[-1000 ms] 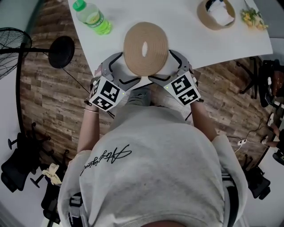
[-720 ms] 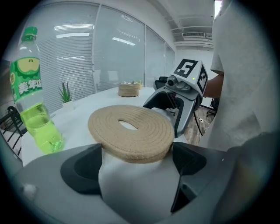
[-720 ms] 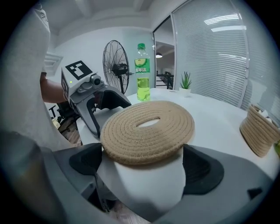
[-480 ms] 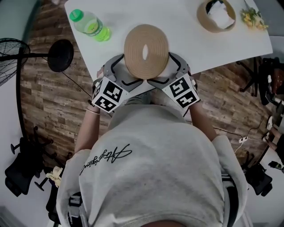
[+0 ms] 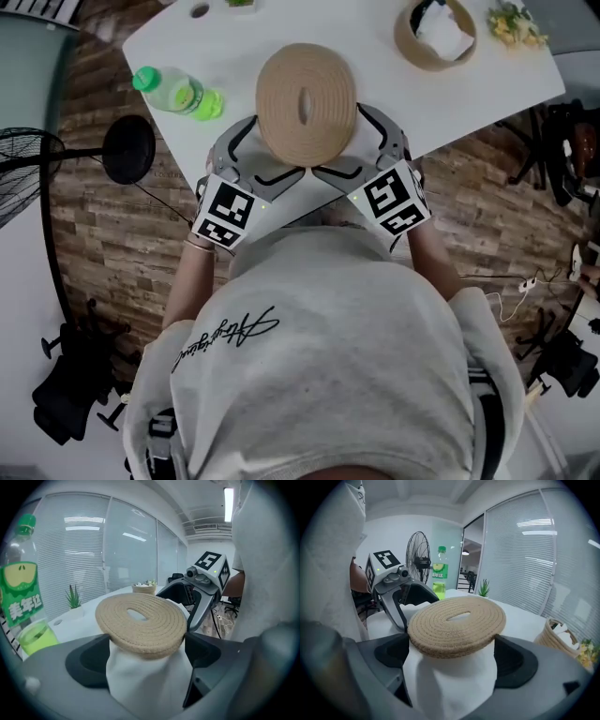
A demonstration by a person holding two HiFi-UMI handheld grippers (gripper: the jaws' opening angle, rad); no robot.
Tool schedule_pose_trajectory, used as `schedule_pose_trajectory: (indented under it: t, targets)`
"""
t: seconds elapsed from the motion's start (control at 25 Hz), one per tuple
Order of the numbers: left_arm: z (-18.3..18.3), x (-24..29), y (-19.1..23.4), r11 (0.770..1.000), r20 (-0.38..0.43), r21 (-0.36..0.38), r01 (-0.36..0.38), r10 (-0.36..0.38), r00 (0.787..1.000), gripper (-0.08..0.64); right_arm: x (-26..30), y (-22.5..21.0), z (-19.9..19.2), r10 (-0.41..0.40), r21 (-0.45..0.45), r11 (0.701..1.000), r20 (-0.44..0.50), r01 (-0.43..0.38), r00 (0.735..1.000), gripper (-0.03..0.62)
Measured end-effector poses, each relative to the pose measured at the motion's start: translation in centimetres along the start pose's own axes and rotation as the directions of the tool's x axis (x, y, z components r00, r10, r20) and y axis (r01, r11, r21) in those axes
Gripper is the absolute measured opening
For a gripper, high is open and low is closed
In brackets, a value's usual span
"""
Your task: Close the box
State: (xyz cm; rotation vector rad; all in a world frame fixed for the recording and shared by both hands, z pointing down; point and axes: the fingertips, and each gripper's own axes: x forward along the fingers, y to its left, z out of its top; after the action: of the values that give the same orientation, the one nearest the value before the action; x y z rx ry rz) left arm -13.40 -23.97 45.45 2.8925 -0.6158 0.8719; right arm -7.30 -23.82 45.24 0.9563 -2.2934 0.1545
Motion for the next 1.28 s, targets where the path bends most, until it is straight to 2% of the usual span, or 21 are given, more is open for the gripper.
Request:
schedule_pose_trajectory:
  t: [0.24, 0.56, 0.88, 1.28]
  targets:
    - [2.3, 1.5, 0.2, 0.997, 0.036, 0.048, 0.06, -0.062, 0.997, 0.489, -1.5, -2.1, 0.0, -0.082, 0.038, 0.996, 0.013, 0.081, 0.997, 0.569]
    - [5.7, 3.1, -0.8, 0.993, 0.091, 0.098, 0.069, -0.078, 0.993, 0.489, -4.5, -4.7, -0.3, -0.147, 0.041, 0.989, 0.032, 0.145, 0.989, 0.569]
    - [9.4, 5.8, -1.2, 0.996, 0.118, 0.089, 0.018, -0.028, 0.993, 0.489, -6.7, -8.6, -0.3, -0.119, -0.002, 0.993, 0.095, 0.12, 0.988, 0.569]
    - [13.6, 9.8, -1.5, 0.995, 0.129, 0.084, -0.055, 0.044, 0.991, 0.489, -9.0, -14.0, -1.5, -0.077, -0.042, 0.996, 0.127, 0.083, 0.989, 0.569]
